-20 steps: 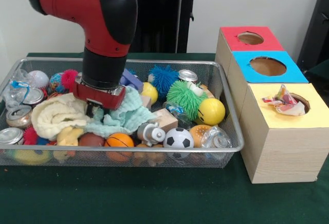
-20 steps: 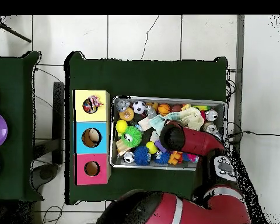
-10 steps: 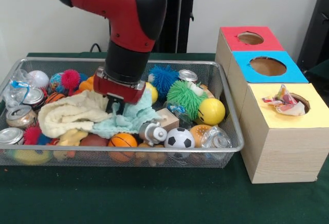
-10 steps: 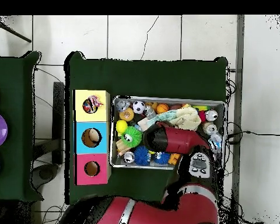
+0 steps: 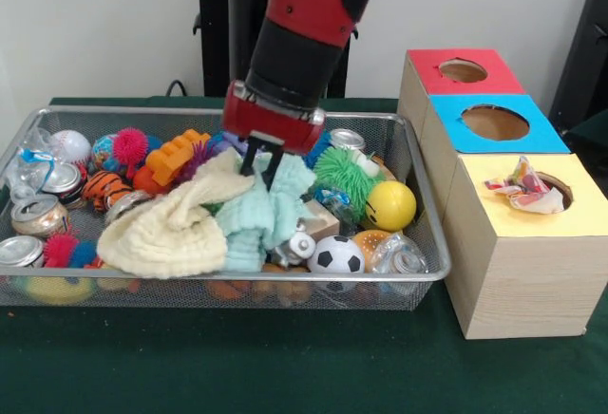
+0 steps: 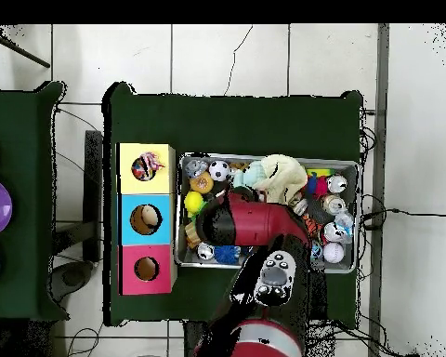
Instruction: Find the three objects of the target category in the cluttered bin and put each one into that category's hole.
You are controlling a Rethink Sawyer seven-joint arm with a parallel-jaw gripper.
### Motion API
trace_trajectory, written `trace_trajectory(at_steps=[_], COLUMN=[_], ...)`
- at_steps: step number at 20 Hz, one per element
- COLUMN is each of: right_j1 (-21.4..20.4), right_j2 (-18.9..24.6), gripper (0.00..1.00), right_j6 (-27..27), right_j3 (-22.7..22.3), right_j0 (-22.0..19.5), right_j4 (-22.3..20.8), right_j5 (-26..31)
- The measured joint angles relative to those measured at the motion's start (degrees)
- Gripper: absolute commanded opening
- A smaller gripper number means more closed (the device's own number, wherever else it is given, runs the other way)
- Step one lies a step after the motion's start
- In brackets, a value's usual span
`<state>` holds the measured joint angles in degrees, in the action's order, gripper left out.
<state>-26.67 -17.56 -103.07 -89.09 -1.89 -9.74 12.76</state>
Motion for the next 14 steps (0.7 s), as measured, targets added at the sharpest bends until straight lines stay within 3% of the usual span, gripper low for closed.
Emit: trace_trajectory(at_steps=[14], right_j1=[-10.11], right_j2=[-2.36], gripper=[0.0], right_j6=[0.0], right_j3=[-0.66], right_j0=[6.93], right_j4=[2.99], right_j5=[13.74])
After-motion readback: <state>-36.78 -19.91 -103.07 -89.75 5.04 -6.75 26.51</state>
